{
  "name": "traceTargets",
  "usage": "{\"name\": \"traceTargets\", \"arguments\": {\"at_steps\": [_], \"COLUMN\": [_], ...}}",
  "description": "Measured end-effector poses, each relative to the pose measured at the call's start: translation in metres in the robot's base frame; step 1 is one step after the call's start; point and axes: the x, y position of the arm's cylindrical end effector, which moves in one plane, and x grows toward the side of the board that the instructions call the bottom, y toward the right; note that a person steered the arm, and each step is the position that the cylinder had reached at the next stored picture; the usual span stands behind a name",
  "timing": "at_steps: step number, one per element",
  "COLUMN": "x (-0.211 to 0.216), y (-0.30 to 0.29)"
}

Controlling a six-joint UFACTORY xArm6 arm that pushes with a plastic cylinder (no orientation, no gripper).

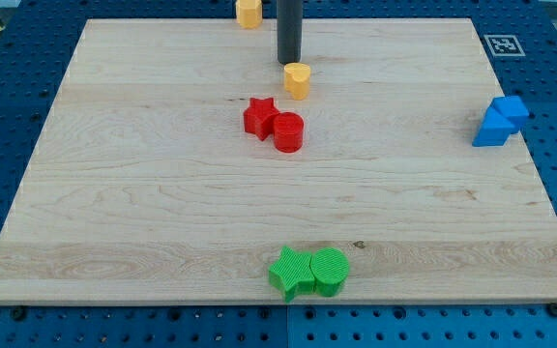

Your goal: Push the yellow heart close to the red circle

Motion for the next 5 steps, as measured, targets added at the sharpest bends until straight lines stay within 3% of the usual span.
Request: {"name": "traceTargets", "arguments": {"at_steps": [5], "x": [0.092], "y": [0.000]}}
